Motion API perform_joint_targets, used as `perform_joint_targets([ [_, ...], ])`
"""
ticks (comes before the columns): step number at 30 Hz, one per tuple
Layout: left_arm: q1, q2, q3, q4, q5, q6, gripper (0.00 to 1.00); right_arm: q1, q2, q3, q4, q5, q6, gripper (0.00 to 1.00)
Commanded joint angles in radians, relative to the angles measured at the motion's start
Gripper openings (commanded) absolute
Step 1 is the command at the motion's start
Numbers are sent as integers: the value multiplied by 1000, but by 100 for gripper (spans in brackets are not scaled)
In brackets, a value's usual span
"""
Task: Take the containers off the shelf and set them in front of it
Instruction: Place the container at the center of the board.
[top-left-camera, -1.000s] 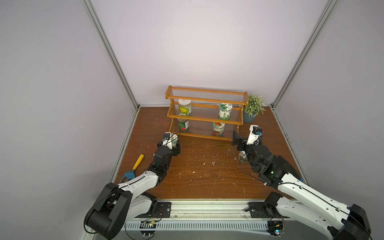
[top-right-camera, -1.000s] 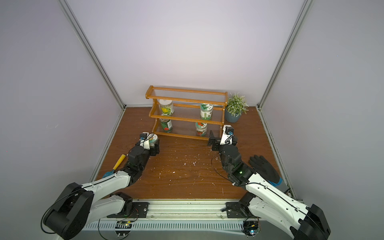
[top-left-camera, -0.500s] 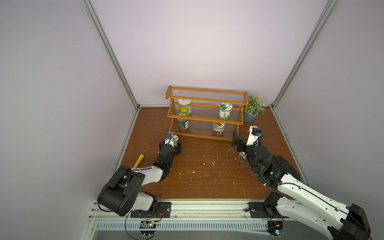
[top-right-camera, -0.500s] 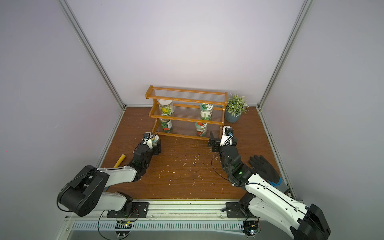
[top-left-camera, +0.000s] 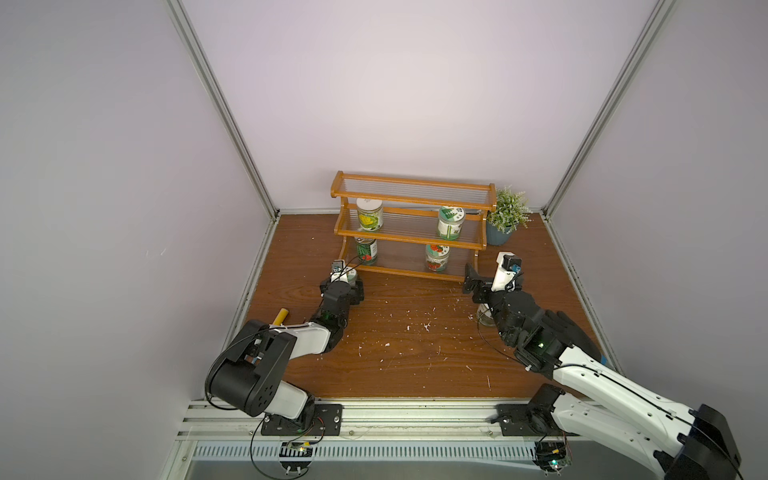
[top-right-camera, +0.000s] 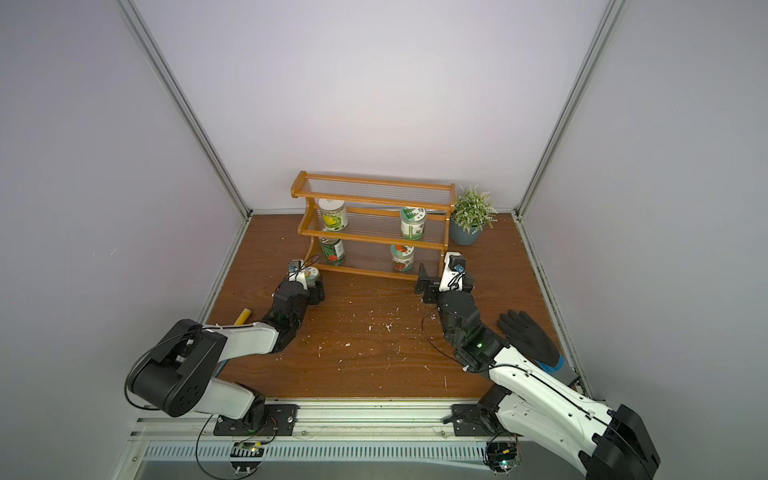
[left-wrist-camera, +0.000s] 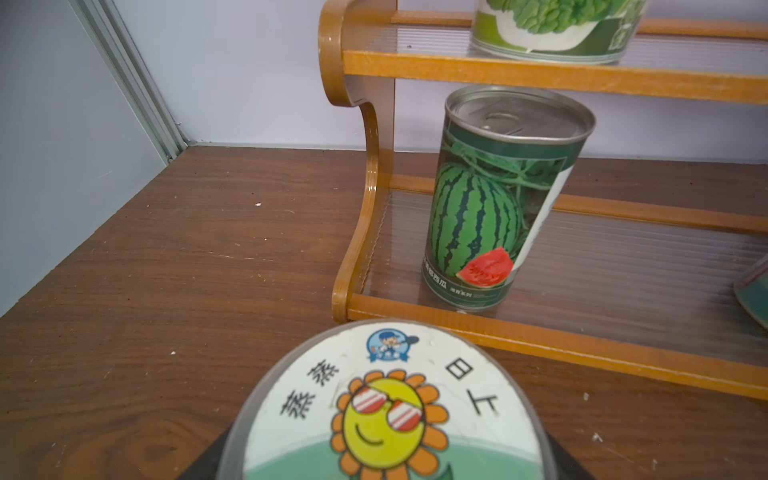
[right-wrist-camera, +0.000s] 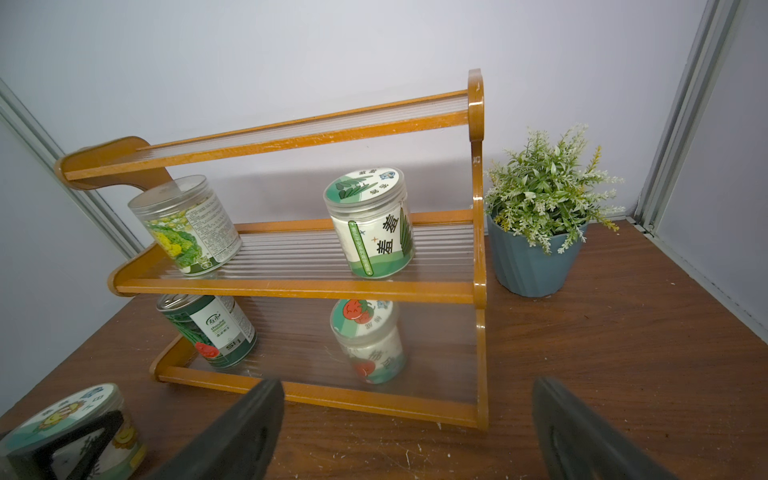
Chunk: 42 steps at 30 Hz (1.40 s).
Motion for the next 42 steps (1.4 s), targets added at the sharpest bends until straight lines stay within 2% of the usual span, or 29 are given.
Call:
perform_joint_targets([
  [1,9,4,28,-49,-17,-18,76,2,0,0,52,4,3,99],
  [6,5,23,81,-159,-28,-35,75,1,-6,-1,50,6,-1,99],
  [14,-23,19,52,-141,-79,-117,73,1,-11,5,50,7,-15,99],
  [18,-32,37,40,-138,-86,-147,79,0,-8,11,50,5,-21,99],
  [28,-72,6,13,-168,-111,-139,100,-2,-3,11,57,-4,-23,99],
  [35,-110,-28,12,-198,-174,-131,100,-5,-9,11,54,-4,-27,99],
  [42,-117,-165,52,-265,-207,-74,100,-13,32,32,45,-21,-24,99],
])
